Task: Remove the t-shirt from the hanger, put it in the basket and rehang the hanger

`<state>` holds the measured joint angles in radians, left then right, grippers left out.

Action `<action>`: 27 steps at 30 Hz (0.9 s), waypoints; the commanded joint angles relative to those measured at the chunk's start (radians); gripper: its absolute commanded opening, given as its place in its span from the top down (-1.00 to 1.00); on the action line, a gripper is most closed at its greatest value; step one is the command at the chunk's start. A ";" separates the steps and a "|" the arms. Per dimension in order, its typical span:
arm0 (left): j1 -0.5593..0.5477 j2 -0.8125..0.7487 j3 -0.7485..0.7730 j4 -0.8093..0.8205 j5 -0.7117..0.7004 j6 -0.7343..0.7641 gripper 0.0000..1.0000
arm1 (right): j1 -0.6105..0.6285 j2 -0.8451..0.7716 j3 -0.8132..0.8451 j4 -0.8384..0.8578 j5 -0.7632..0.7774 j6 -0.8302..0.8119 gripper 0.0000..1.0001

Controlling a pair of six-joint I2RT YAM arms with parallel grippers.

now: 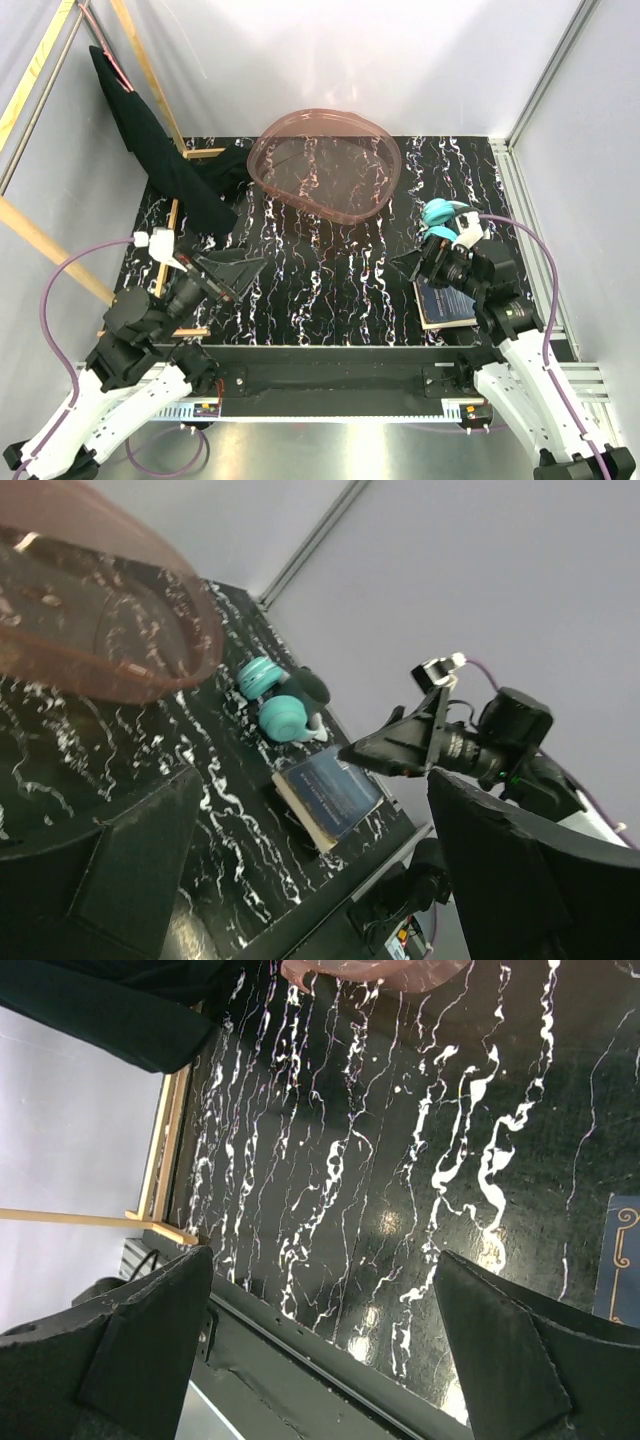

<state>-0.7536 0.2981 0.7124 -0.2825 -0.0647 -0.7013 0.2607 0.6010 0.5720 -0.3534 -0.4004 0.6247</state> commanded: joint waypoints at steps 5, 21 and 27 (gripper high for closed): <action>-0.004 0.099 0.189 -0.269 -0.196 0.043 -0.98 | -0.003 0.072 0.161 -0.018 -0.055 -0.138 -0.99; 0.008 0.813 0.798 -0.363 -0.656 0.356 -0.97 | -0.003 0.140 0.223 -0.025 -0.149 -0.149 -0.99; 0.186 1.041 1.246 -0.590 -0.655 0.456 -0.92 | -0.005 0.109 0.249 -0.058 -0.166 -0.141 -0.99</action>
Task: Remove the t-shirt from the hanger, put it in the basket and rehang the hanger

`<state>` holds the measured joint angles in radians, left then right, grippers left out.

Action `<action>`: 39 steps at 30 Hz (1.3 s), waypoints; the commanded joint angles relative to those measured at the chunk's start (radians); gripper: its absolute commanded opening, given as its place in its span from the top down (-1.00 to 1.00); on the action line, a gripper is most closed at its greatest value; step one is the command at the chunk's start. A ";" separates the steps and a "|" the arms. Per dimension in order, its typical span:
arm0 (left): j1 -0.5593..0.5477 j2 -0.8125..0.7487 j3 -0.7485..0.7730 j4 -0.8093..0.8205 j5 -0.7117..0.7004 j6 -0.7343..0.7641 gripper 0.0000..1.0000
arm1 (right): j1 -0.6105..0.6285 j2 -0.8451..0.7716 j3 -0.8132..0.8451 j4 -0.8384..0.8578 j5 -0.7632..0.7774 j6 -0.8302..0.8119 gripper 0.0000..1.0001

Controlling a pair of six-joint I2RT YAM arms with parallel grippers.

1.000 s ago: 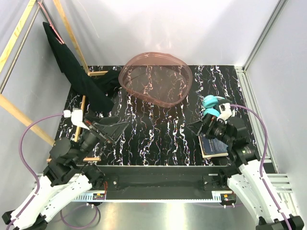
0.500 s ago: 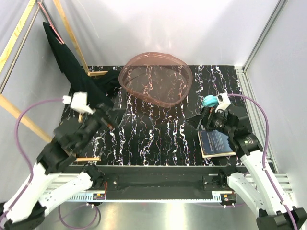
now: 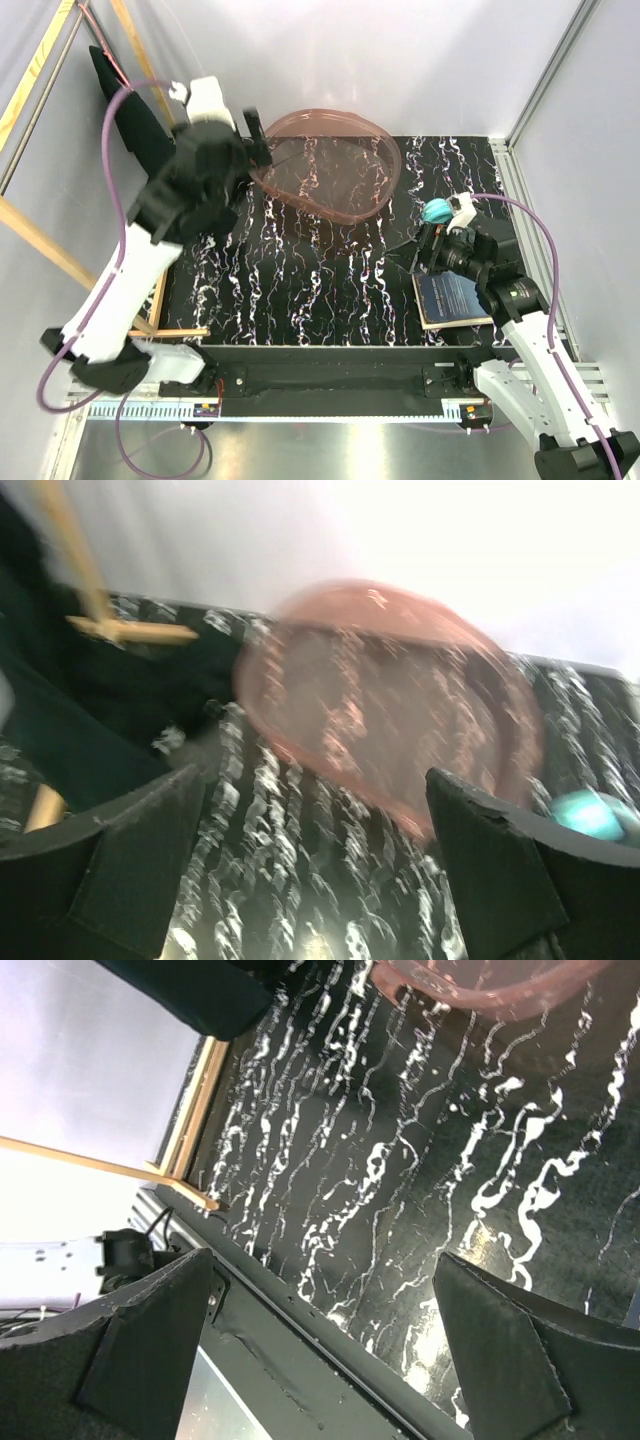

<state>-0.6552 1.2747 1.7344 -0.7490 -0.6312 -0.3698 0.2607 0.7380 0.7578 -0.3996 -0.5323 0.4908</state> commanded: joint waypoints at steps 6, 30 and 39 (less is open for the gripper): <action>0.293 0.112 0.312 -0.148 -0.016 0.166 -0.80 | -0.003 -0.037 0.089 -0.047 -0.034 -0.020 -0.99; 0.575 0.316 0.318 -0.133 0.076 0.115 -0.58 | 0.006 0.015 0.072 -0.094 -0.185 0.057 -0.97; 0.608 0.406 0.363 -0.096 0.047 0.075 0.16 | 0.094 0.080 0.063 -0.094 -0.199 0.068 -0.93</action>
<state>-0.0605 1.6722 2.0342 -0.8982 -0.5713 -0.2810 0.3027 0.7952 0.7956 -0.5003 -0.7006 0.5503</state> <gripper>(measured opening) 0.560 0.963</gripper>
